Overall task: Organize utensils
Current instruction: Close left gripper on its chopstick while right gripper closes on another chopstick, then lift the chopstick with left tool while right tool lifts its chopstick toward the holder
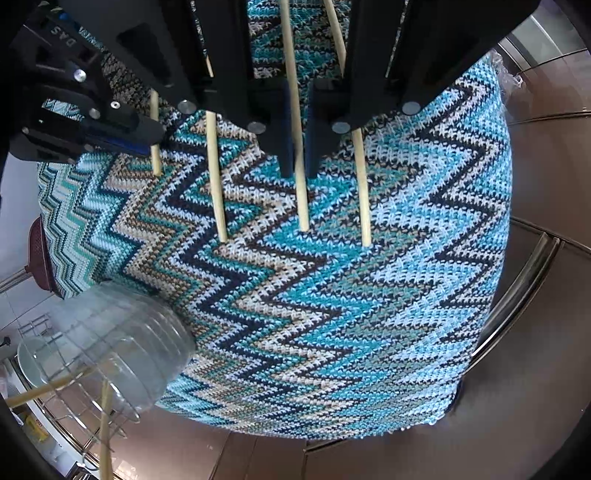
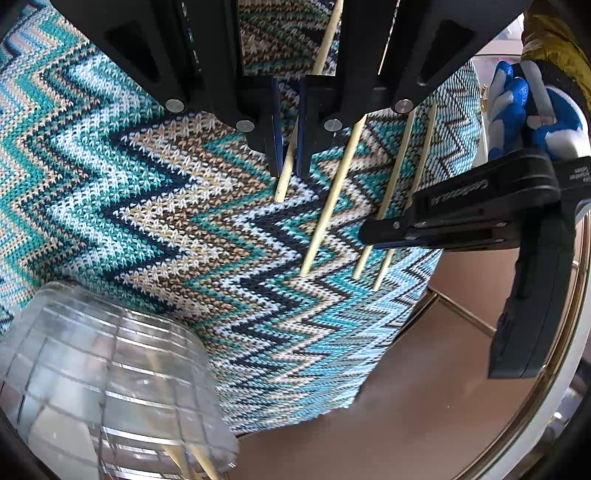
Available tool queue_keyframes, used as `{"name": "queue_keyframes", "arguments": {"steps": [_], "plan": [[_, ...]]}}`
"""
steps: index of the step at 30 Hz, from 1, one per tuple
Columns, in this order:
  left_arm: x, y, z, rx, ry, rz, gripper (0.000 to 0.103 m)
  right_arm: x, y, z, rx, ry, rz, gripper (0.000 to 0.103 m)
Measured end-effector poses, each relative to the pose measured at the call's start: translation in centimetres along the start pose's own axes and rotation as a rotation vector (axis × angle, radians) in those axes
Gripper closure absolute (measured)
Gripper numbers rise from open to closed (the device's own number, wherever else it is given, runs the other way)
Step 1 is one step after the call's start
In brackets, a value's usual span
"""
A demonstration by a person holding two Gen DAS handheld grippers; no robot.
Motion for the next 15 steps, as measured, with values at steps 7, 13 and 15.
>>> {"name": "queue_keyframes", "arguments": {"steps": [7,13,15], "plan": [[3.4,-0.6,2.0,0.006,-0.088,0.026,0.098,3.4,1.1,1.5,0.033,-0.07,-0.002,0.096],[7.0,-1.1,4.2,-0.002,-0.194,0.023,0.098,6.6,2.4,2.6,0.077,-0.148,-0.005,0.097],[8.2,-1.4,4.5,-0.002,-0.234,0.023,0.098,7.8,2.9,3.1,0.094,-0.179,-0.003,0.097]]}}
Point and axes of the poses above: each gripper's, at about its wrist camera, not at the fingertips, and x roughly against the way its jaws point, y to its left, z to its underside, the point moved 4 cm from there along -x, roughly the way its jaws point, and after that the axes turned 5 degrees about y, right-handed, at the moved point
